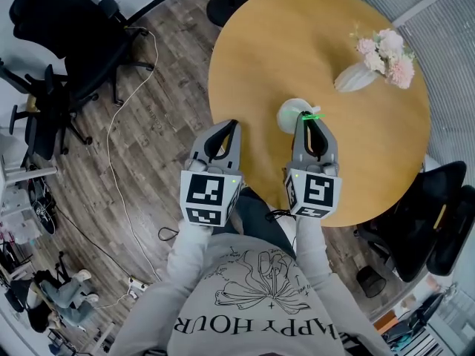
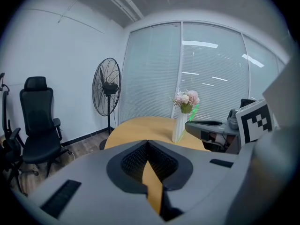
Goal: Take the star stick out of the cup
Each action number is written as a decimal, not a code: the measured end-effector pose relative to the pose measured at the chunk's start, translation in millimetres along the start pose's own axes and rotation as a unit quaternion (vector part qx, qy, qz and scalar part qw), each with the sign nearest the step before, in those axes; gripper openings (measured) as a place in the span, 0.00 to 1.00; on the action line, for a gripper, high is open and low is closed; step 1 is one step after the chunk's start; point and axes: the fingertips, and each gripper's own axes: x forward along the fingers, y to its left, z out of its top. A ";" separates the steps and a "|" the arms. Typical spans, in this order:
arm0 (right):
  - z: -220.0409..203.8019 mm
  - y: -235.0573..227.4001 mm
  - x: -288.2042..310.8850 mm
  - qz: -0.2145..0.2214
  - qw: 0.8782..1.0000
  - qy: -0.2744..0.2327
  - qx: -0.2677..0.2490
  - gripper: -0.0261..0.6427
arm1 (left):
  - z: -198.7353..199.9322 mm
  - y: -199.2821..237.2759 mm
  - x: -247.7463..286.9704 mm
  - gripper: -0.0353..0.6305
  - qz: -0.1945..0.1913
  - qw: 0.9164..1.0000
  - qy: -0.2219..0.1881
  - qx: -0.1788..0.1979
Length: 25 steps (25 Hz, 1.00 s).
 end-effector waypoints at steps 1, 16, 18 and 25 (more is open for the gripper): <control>4.2 0.1 -2.0 -0.001 1.000 -0.004 0.002 0.08 | 3.0 -0.1 -1.1 0.06 0.000 1.000 -0.003 0.001; 61.8 0.6 -43.5 -0.033 0.998 -0.055 -0.008 0.08 | 51.4 -12.4 -34.6 0.06 -0.019 0.997 -0.066 0.027; 68.8 0.4 -50.5 -0.039 0.997 -0.062 -0.011 0.08 | 58.6 -15.9 -40.7 0.06 -0.023 0.996 -0.075 0.031; 92.5 -0.4 -75.1 -0.056 0.995 -0.085 -0.010 0.08 | 80.0 -26.3 -60.8 0.06 -0.032 0.993 -0.102 0.043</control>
